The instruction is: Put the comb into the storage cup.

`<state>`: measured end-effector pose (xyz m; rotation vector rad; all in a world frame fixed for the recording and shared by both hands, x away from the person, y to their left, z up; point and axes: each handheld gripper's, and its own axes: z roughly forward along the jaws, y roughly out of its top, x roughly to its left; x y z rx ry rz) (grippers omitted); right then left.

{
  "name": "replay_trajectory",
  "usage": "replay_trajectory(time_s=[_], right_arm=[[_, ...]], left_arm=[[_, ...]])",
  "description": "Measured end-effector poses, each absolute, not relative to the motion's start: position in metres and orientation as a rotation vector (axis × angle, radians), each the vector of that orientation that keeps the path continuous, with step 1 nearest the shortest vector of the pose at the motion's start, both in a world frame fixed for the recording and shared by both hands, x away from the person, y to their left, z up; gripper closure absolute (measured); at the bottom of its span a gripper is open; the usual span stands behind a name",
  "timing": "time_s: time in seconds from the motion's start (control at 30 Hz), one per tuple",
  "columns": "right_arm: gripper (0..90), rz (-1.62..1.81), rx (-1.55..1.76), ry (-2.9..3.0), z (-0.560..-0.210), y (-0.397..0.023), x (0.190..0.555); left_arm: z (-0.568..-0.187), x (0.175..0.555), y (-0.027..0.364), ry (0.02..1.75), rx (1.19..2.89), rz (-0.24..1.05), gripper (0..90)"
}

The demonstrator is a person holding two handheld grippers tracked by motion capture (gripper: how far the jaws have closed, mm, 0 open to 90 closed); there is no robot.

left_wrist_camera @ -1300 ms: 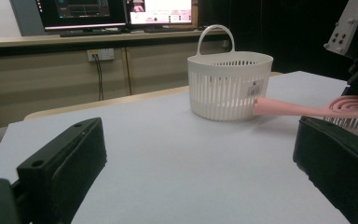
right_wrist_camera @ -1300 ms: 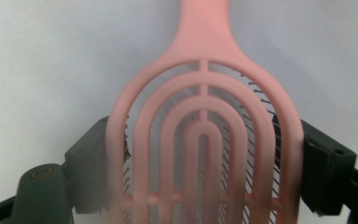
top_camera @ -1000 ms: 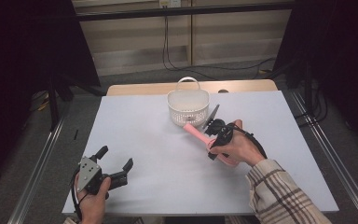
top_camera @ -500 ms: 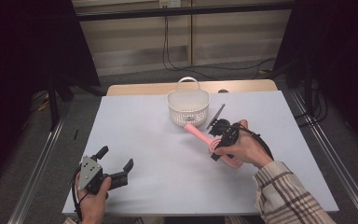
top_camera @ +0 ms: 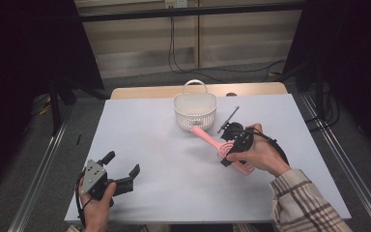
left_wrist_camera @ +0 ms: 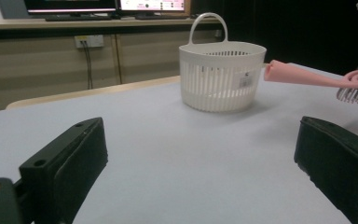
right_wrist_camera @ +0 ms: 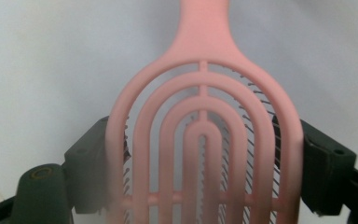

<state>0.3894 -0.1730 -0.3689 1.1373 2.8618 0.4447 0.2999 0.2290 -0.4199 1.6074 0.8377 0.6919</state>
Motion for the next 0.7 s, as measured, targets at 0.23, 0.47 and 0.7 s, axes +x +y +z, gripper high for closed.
replay_trajectory(time_s=[0.23, 0.47, 0.7], right_arm=[[19.3, 0.513, 1.096, 2.870, -0.362, -0.178, 0.385], [19.4, 0.554, 1.063, 2.884, -0.355, -0.180, 0.382], [19.3, 0.594, 1.041, 2.898, -0.348, -0.181, 0.377]], left_arm=[[-0.415, 0.302, 0.211, 0.742, 1.691, 0.777, 3.0], [-0.413, 0.304, 0.196, 0.673, 1.736, 0.750, 3.0], [-0.411, 0.309, 0.183, 0.605, 1.785, 0.724, 2.5]])
